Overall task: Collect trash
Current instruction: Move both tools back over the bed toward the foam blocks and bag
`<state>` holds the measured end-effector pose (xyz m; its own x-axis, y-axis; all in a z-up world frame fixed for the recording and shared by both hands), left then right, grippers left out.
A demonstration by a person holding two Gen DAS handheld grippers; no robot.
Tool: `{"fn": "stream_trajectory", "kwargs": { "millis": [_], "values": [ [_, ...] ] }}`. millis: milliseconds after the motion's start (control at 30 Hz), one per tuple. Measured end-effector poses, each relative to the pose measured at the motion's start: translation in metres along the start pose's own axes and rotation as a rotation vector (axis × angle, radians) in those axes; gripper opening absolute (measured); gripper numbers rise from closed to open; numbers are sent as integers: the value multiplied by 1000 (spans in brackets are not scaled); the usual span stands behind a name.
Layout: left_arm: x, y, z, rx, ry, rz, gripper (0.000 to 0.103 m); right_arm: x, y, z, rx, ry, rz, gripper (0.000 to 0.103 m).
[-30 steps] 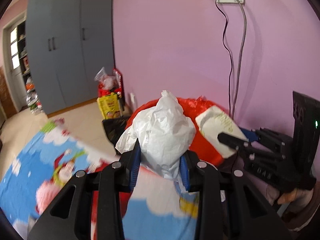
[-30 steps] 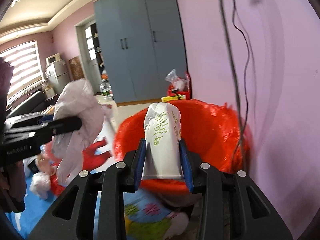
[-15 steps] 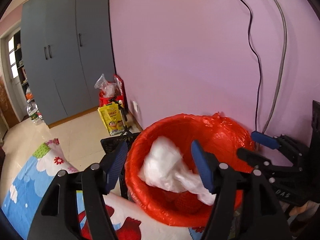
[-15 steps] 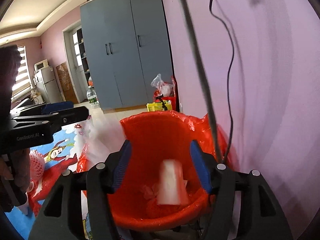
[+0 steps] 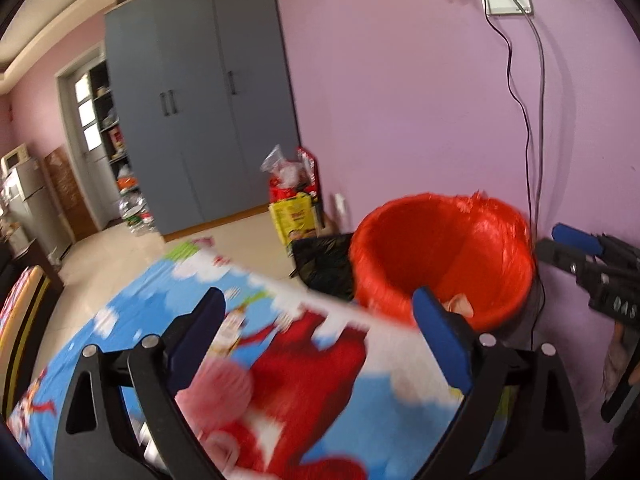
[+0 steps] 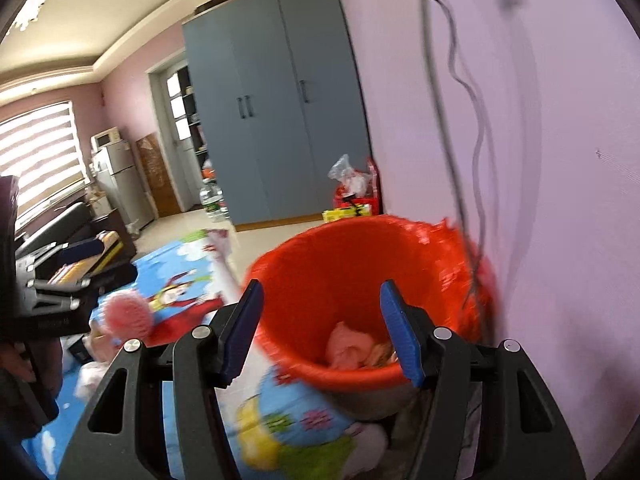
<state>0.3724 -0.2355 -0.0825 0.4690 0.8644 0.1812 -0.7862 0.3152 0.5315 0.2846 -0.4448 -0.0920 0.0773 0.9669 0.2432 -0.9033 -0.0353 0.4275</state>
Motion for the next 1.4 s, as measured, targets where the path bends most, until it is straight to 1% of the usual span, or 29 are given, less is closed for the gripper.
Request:
{"fn": "stream_trajectory", "kwargs": {
  "millis": [167,333,433,467,567,733,967,1100,1133,1200,1300,1400],
  "values": [
    [41,45,-50,46,96,41,92,47,6,-21,49,41,57,58],
    [87,93,-99,62,176,109,92,90,11,-37,87,82,104,58],
    [109,118,-128,75,212,144,92,113,14,-47,108,100,127,58],
    [112,122,-132,79,220,149,93,121,13,-51,119,106,134,58],
    [128,139,-161,98,248,179,93,141,12,-64,153,129,149,58],
    [143,156,-197,119,291,208,93,171,9,-82,200,177,173,58],
    [167,166,-227,138,331,266,93,207,6,-109,262,238,189,58],
    [182,172,-241,147,380,288,93,223,3,-126,295,272,199,58],
    [183,173,-242,148,390,289,93,226,2,-131,306,276,202,59],
    [186,174,-246,149,406,290,93,235,-1,-141,328,288,204,65],
    [188,176,-248,142,405,292,93,249,-8,-154,356,317,214,66],
    [191,175,-250,146,413,292,93,263,-18,-160,373,338,219,75]
  ]
}}
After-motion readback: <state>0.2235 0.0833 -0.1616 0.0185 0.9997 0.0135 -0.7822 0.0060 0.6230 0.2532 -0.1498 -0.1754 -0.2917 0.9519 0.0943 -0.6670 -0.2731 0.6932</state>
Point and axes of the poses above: each gripper's, at about its wrist camera, not at the fingertips, and y roughly against the way its jaws point, x to its left, z to its top, the point moved 8 cm from there along -y, roughly the way its jaws point, and after that the axes turned 3 degrees about -y, right-handed, at the moved point
